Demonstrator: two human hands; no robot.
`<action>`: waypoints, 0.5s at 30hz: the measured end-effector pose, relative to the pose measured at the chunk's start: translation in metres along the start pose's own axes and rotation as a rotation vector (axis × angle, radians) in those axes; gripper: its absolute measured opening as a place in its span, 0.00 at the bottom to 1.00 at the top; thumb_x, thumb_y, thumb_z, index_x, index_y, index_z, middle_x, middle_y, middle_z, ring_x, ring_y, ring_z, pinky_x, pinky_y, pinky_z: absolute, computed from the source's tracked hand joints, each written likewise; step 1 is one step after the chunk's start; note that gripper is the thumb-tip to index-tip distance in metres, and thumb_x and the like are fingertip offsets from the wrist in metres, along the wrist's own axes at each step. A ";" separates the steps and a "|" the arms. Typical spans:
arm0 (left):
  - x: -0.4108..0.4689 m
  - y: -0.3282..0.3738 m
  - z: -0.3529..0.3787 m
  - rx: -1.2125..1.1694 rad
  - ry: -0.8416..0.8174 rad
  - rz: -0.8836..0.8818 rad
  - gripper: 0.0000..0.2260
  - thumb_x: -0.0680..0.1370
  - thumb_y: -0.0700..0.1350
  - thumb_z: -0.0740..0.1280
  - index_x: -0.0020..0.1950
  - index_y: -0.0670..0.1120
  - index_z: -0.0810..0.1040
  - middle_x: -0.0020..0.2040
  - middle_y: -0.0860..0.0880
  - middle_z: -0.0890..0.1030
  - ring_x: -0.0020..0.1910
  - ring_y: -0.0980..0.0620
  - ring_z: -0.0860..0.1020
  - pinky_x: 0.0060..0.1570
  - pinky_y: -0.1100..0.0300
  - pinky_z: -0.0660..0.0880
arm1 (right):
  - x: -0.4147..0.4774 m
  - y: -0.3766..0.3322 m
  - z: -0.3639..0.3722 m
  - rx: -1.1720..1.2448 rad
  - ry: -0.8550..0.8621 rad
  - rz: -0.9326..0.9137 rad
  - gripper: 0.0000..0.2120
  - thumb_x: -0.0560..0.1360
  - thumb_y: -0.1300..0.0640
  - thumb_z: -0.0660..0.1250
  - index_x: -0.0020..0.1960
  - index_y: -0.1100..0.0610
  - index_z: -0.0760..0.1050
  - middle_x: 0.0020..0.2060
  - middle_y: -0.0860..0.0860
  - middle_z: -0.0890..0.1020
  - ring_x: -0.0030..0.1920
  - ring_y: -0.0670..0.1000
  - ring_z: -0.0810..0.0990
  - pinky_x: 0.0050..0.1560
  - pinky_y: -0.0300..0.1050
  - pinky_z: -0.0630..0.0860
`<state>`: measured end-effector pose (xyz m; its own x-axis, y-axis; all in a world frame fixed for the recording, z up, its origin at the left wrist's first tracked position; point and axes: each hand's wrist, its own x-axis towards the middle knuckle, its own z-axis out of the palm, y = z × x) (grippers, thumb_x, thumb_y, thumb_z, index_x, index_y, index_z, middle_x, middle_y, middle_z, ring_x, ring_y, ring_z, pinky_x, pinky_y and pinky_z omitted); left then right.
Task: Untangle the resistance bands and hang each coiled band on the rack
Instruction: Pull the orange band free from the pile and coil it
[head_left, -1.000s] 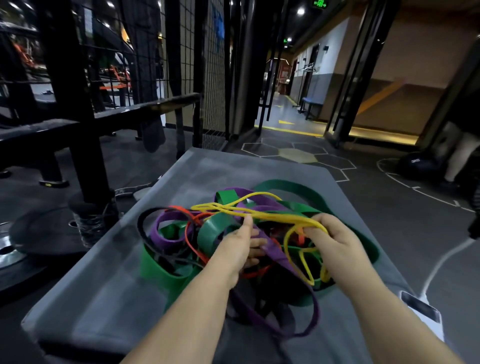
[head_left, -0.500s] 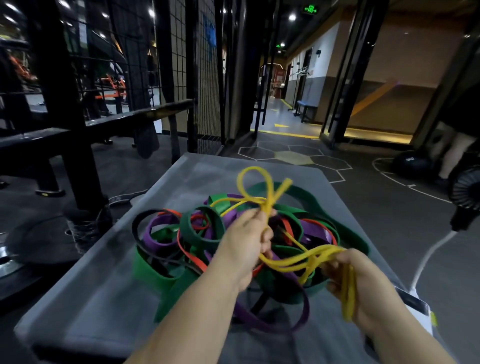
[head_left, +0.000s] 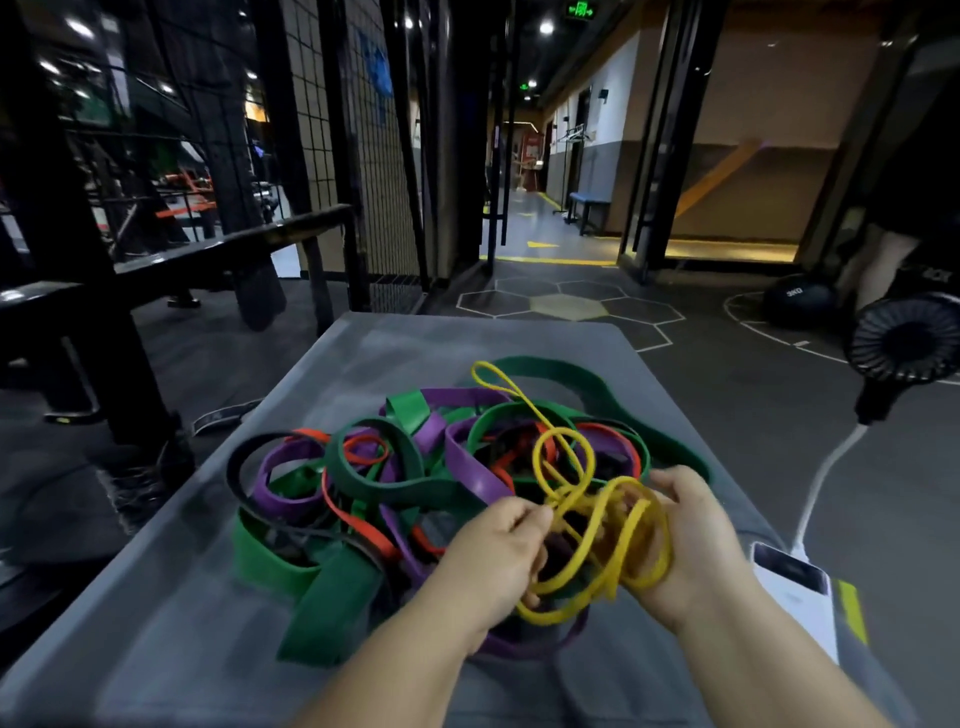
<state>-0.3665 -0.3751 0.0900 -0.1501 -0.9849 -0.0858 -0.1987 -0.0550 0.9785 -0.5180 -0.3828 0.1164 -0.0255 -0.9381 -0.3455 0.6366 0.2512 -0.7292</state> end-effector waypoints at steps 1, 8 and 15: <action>0.002 -0.005 0.000 0.016 -0.009 -0.014 0.12 0.82 0.50 0.59 0.50 0.43 0.76 0.33 0.50 0.72 0.30 0.55 0.70 0.31 0.60 0.71 | -0.001 0.002 0.002 -0.052 0.030 -0.020 0.15 0.77 0.57 0.58 0.33 0.61 0.71 0.25 0.56 0.74 0.23 0.54 0.75 0.28 0.42 0.76; 0.006 -0.003 0.012 -0.323 -0.099 -0.259 0.24 0.81 0.61 0.54 0.57 0.45 0.81 0.53 0.44 0.84 0.53 0.46 0.82 0.59 0.53 0.77 | -0.001 0.035 0.001 -0.751 0.086 -0.330 0.04 0.79 0.57 0.65 0.46 0.54 0.74 0.37 0.52 0.80 0.40 0.52 0.77 0.50 0.55 0.77; 0.009 -0.005 0.002 -0.616 -0.181 -0.388 0.23 0.78 0.60 0.61 0.46 0.43 0.85 0.46 0.37 0.83 0.44 0.40 0.82 0.53 0.44 0.78 | -0.005 0.039 0.003 -0.827 0.152 -0.392 0.08 0.81 0.50 0.62 0.46 0.50 0.77 0.35 0.52 0.81 0.33 0.54 0.77 0.40 0.49 0.77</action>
<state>-0.3693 -0.3836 0.0841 -0.3475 -0.8368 -0.4232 0.2999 -0.5268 0.7953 -0.4906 -0.3690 0.0912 -0.2611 -0.9652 -0.0163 -0.1895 0.0678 -0.9795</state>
